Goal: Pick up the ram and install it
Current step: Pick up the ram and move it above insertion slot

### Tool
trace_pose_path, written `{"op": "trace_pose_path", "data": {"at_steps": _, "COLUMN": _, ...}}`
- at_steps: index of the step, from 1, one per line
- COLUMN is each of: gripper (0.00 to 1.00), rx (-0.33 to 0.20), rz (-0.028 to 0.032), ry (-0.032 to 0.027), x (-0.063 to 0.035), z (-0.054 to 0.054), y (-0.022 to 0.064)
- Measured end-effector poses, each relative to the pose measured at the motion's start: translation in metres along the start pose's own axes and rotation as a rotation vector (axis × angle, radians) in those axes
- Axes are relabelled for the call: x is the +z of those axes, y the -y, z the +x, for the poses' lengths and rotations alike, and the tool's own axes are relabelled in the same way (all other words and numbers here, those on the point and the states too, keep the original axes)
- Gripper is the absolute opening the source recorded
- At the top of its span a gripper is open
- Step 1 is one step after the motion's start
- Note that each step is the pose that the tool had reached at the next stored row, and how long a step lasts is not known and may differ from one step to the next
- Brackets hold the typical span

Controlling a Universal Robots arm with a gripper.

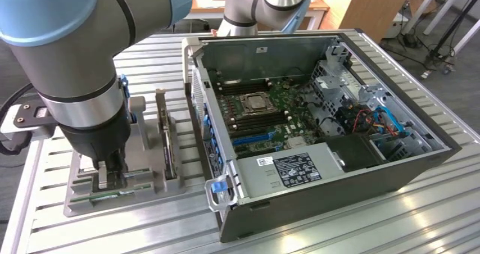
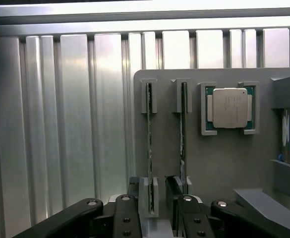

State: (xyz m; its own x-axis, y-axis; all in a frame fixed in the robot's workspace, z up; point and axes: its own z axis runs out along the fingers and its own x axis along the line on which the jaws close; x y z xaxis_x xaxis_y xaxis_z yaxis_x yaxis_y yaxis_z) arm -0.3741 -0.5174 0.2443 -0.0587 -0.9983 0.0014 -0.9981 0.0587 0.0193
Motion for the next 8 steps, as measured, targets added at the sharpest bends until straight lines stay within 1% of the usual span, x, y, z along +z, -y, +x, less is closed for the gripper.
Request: {"op": "trace_pose_path", "data": {"at_steps": 8, "gripper": 0.36, "rx": -0.005, "rz": -0.0003, "ry": -0.0001, "x": 0.0112, "z": 0.0003, "y": 0.0003}}
